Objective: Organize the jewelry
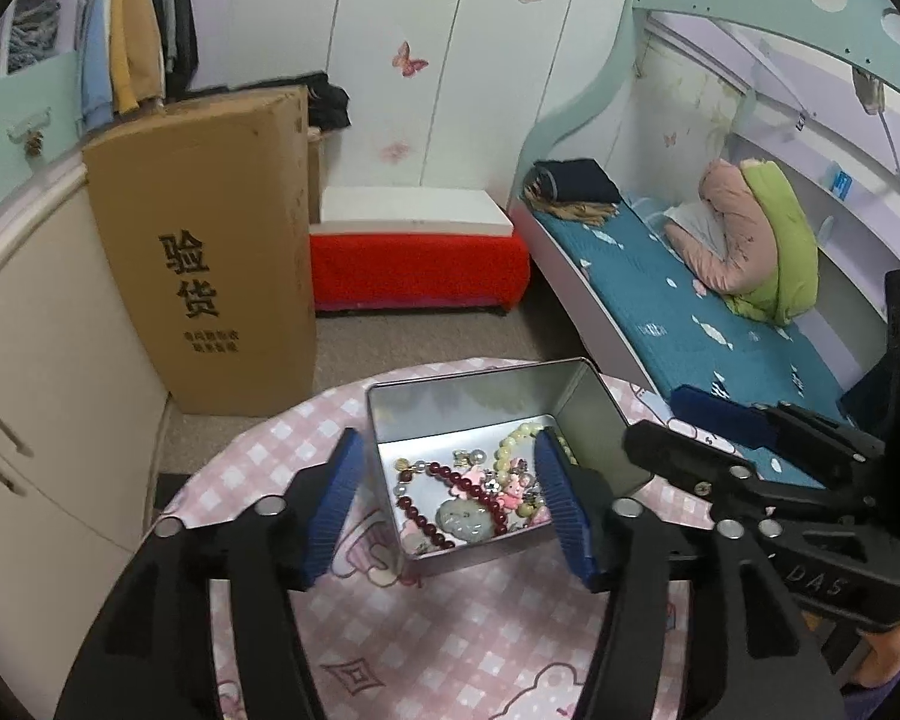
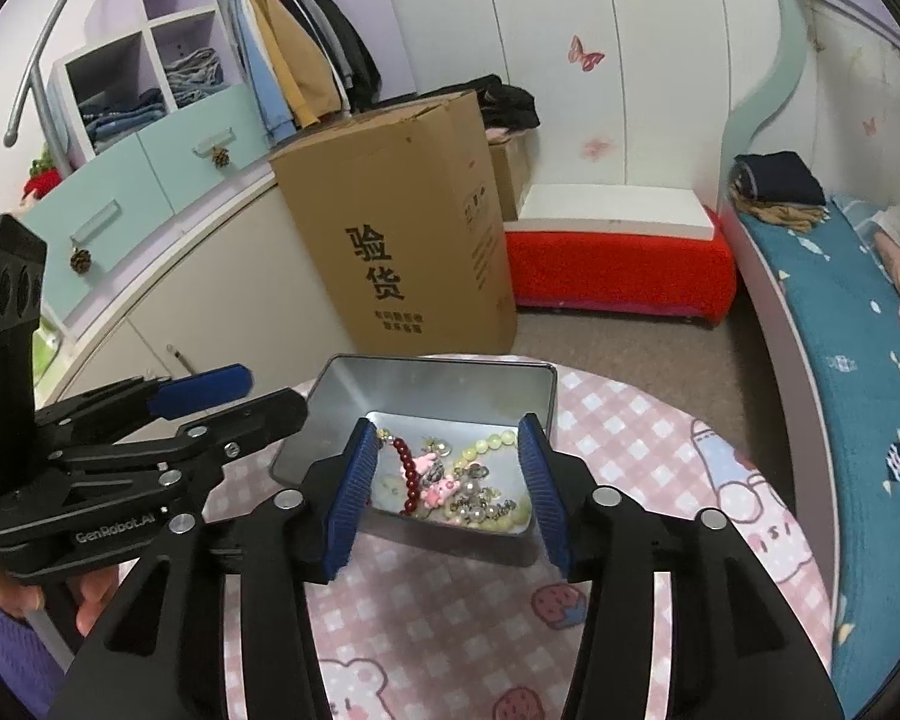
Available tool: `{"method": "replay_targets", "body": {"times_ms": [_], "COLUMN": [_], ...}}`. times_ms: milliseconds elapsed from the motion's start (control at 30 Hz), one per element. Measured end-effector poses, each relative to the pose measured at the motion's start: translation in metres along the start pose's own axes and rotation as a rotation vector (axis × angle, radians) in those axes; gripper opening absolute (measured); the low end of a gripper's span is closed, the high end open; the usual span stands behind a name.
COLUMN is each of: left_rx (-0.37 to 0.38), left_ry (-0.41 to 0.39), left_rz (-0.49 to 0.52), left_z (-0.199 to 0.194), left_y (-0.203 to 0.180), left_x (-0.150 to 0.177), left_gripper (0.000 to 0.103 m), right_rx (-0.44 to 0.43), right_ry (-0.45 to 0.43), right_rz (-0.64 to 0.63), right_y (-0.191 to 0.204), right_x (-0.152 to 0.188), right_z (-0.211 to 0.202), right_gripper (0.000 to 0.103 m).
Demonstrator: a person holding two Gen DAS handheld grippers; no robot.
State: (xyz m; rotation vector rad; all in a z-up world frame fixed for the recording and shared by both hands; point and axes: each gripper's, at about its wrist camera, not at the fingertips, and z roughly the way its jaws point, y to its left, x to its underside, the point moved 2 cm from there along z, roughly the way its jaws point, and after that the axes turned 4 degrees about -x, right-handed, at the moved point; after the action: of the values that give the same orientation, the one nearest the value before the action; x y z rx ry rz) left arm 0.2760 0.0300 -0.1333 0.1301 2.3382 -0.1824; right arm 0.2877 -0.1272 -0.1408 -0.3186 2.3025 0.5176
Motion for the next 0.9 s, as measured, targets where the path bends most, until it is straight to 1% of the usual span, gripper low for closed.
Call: {"method": "replay_targets", "body": {"times_ms": [67,100,133,200,267,433,533,800,900], "left_rx": [-0.014,-0.021,-0.041,-0.065,-0.083,-0.101,-0.107,-0.109,-0.13], "left_ry": [-0.025,-0.035,-0.052,-0.102,-0.13,-0.165,-0.188,-0.289,-0.338], "left_rz": [0.005,0.007,0.006,0.012,0.021,0.012,0.013,0.015,0.031], "left_z": [-0.011,-0.017,-0.026,-0.043,-0.058,-0.092,-0.111,-0.173,-0.196], "left_y": [0.0,0.0,0.0,-0.001,-0.005,-0.013,-0.014,-0.029,-0.037], "left_x": [0.002,0.004,0.005,0.008,0.013,0.027,0.037,0.055,0.062], "left_gripper": [0.063,0.071,0.08,0.085,0.091,0.095,0.096,0.096,0.096], "right_rx": [0.007,0.007,0.006,0.012,0.013,0.013,0.012,0.022,0.025], "right_ry": [-0.014,-0.021,-0.031,-0.049,-0.073,-0.118,-0.148,-0.218,-0.245], "right_rz": [-0.003,-0.003,-0.005,-0.01,-0.021,-0.052,-0.067,-0.079,-0.079], "right_y": [0.003,0.005,0.008,0.013,0.022,0.043,0.058,0.081,0.089], "right_x": [0.002,0.003,0.004,0.007,0.011,0.022,0.029,0.049,0.056], "right_z": [-0.011,-0.017,-0.024,-0.036,-0.052,-0.089,-0.112,-0.167,-0.187], "right_gripper": [0.054,0.054,0.056,0.062,0.063,0.068,0.069,0.074,0.074]}}
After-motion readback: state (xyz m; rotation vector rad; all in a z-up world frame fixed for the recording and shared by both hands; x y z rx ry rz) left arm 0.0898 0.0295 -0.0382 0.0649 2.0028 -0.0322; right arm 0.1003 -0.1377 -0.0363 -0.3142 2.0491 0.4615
